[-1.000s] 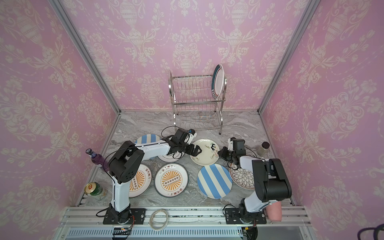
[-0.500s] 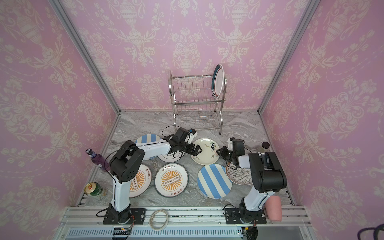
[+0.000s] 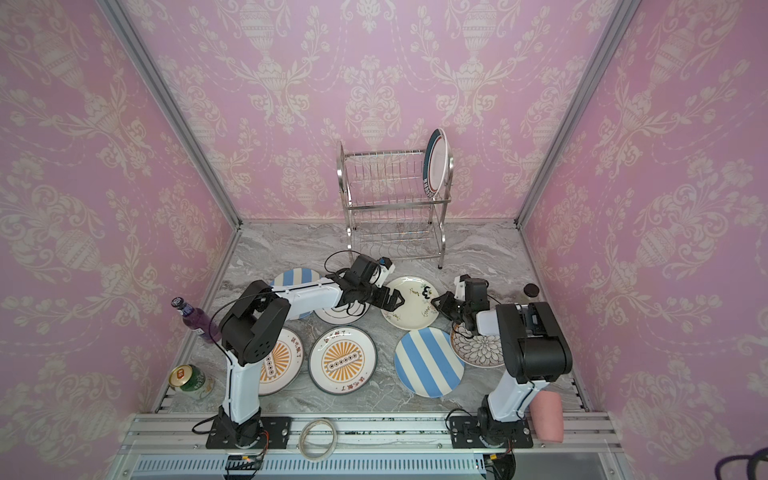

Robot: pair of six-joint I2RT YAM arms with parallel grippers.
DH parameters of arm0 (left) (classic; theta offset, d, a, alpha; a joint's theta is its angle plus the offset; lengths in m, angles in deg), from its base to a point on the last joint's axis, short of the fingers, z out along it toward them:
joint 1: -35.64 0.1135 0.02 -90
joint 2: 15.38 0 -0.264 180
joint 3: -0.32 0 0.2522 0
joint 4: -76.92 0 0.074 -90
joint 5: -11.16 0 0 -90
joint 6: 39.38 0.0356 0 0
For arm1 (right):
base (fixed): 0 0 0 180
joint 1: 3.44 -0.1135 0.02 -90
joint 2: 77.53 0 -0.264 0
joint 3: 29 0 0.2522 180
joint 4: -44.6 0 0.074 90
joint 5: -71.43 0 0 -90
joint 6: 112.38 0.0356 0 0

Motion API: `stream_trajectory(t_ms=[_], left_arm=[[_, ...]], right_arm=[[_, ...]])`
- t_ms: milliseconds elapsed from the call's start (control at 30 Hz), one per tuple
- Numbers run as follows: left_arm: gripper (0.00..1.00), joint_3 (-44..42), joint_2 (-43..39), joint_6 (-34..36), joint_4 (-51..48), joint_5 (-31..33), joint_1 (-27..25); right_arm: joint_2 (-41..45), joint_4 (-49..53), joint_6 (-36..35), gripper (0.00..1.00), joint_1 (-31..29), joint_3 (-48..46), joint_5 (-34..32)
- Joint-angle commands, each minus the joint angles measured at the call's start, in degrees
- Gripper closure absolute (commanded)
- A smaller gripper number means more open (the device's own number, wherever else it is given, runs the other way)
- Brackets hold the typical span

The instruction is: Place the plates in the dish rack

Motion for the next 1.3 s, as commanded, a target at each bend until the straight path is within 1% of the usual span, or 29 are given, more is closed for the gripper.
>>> stream_trajectory(t_ms=[0, 67, 167, 467, 600, 767, 933, 1133, 1267], left_arm=[[0.01, 1.9, 0.3, 1.0, 0.4, -3.9, -1.1], [0.01, 1.8, 0.2, 1.1, 0.5, -4.1, -1.1], [0.01, 1.5, 0.2, 1.0, 0.8, -4.3, -1.1], [0.01, 0.7, -0.4, 0.9, 1.4, -4.2, -1.1], [0.01, 0.8, -0.4, 0.8, 1.6, -4.5, -1.1], [0.01, 0.8, -0.5, 0.4, 2.2, -5.1, -1.2], [0.01, 0.6, -0.6, 0.4, 2.2, -5.2, -1.5], [0.01, 0.3, -0.5, 0.4, 2.5, -5.3, -1.5], [0.01, 0.4, -0.5, 0.5, 2.6, -5.2, -1.5]], right_arm=[[1.5, 3.4, -1.4, 0.79, -0.7, 1.2, 2.6], [3.0, 6.6, -3.2, 0.79, -0.8, 1.6, 1.4], [4.5, 8.4, -4.1, 0.79, -0.8, 1.4, 0.5], [2.8, 4.1, -2.1, 0.8, -0.8, 0.8, 2.3], [3.1, 4.4, -2.2, 0.79, -0.8, 0.9, 2.3], [5.2, 8.6, -3.9, 0.74, -0.9, 1.1, 0.7], [6.7, 10.2, -4.1, 0.71, -1.0, 1.3, 0.1], [6.7, 11.6, -4.6, 0.68, -1.6, 2.2, 0.0], [6.6, 14.3, -5.9, 0.63, -2.6, 3.8, -0.1]])
